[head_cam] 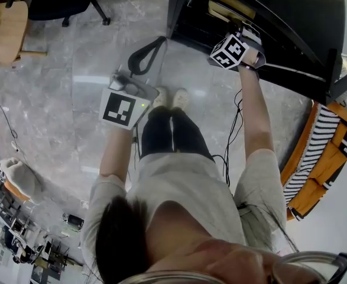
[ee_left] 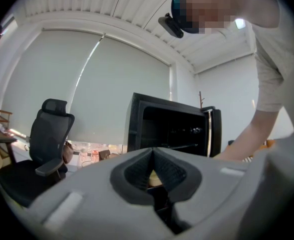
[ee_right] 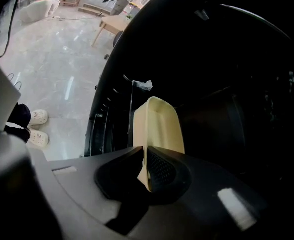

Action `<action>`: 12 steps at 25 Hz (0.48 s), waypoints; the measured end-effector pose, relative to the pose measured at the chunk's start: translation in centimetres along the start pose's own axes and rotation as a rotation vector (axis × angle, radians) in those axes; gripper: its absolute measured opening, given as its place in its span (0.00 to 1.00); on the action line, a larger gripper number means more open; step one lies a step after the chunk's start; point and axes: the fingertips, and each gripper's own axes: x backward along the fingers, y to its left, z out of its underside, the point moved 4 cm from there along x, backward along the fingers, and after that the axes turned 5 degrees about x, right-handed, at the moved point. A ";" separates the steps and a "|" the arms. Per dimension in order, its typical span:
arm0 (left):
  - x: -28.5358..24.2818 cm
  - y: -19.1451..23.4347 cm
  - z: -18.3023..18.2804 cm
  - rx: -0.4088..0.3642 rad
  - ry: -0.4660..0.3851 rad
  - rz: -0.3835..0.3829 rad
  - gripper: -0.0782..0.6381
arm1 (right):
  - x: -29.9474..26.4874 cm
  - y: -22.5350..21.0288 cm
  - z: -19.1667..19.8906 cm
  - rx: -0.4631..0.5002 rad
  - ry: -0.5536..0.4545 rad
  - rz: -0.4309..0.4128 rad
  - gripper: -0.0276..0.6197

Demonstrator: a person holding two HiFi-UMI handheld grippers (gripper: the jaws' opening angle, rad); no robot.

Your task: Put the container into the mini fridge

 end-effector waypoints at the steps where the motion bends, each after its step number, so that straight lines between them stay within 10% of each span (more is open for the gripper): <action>1: 0.0 0.1 0.0 0.001 0.000 -0.002 0.11 | -0.2 -0.1 0.0 0.000 0.003 0.003 0.07; 12: 0.5 0.4 -0.1 -0.005 0.006 -0.002 0.11 | -0.3 -0.2 0.1 -0.023 0.009 0.014 0.08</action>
